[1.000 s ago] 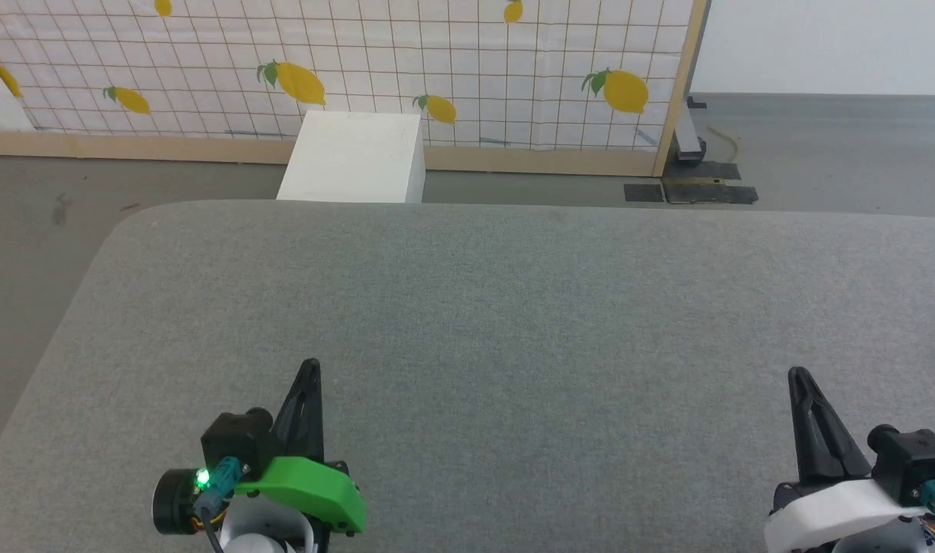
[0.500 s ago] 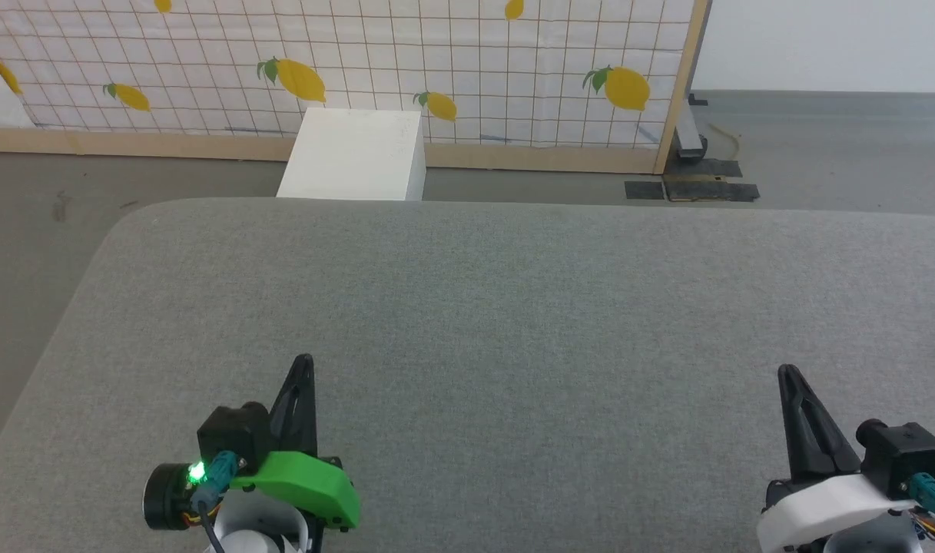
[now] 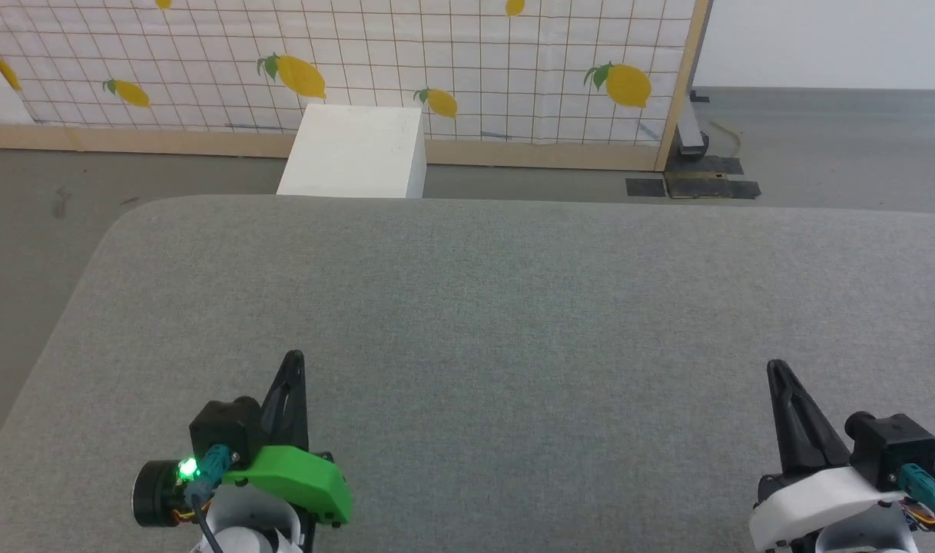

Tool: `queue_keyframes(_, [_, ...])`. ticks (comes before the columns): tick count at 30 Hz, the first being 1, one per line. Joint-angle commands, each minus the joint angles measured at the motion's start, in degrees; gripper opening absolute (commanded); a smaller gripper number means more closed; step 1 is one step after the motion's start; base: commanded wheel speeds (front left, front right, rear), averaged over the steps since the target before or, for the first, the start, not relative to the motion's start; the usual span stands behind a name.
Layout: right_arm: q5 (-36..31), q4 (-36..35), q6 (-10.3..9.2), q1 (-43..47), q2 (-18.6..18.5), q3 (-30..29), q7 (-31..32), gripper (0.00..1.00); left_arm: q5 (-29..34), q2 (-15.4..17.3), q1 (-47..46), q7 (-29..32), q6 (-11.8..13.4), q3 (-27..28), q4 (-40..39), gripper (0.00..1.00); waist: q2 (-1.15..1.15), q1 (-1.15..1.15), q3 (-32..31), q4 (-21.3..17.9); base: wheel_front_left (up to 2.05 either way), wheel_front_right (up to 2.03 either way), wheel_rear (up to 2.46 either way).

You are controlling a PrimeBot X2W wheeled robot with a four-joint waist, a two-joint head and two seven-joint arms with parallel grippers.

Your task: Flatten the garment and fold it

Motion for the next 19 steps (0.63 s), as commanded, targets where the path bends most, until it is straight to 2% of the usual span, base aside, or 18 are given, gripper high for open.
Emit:
queue_keyframes(1, [-0.63, -0.02, -0.05, -1.20, 0.08, 0.26, 0.25, 0.00, 1.19, -0.10, 1.06, 0.28, -0.25, 0.28, -0.45, 0.00, 0.00, 0.00, 0.02, 0.01, 0.00, 0.00, 0.00])
queue_keyframes(19, [-1.48, -0.03, -0.07, -2.23, 0.10, 1.38, 1.63, 0.00, 3.21, -0.12, 1.35, 2.39, -0.34, 1.67, -2.17, 0.00, 0.00, 0.00, 0.37, 0.11, 0.00, 0.00, 0.00])
